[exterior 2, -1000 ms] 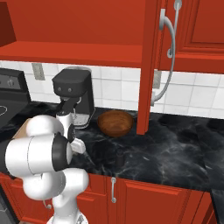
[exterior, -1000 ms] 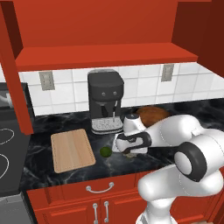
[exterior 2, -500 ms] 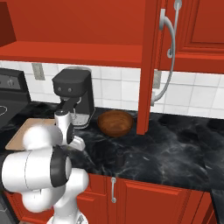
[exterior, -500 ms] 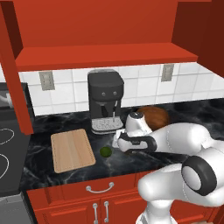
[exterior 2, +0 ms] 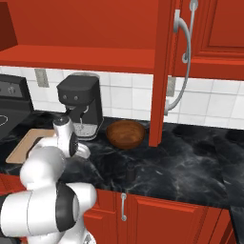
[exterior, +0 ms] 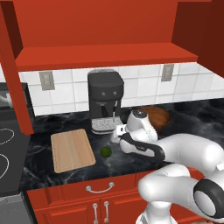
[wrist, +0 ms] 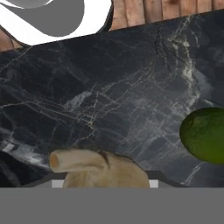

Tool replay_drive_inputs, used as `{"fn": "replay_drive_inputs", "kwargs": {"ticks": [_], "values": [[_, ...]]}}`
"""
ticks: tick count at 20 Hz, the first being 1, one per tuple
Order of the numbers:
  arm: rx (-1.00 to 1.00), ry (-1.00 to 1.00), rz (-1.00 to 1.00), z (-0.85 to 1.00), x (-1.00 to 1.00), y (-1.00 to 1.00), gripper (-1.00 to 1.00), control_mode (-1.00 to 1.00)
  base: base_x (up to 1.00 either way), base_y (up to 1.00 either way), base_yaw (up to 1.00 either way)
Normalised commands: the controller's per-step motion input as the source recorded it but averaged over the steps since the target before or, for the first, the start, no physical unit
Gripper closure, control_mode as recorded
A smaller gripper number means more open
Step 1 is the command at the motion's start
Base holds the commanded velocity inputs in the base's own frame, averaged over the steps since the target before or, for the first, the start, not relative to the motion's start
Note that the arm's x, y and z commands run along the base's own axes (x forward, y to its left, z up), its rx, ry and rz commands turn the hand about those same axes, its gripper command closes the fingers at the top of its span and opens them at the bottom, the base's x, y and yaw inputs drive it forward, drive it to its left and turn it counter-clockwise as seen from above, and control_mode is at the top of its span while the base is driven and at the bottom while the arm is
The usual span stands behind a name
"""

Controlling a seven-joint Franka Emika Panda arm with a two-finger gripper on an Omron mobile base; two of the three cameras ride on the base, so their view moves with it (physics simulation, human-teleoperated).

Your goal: Open the cabinet. Place the bowl and condiment on the counter. Then place the lime and garlic on the cutting board.

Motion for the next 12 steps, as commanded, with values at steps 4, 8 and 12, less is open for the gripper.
{"fn": "replay_drive_inputs", "kwargs": {"ticks": [4, 8, 12], "values": [[0.0, -0.03, 0.08, 0.45, 0.0, 0.36, 1.0, -1.0, 0.0, 0.0, 0.0], [0.0, 0.0, 0.06, 0.4, 0.01, 0.42, 1.0, -1.0, 0.0, 0.0, 0.0], [0.0, 0.0, 0.05, 0.41, 0.01, 0.42, 1.0, -1.0, 0.0, 0.0, 0.0]]}}
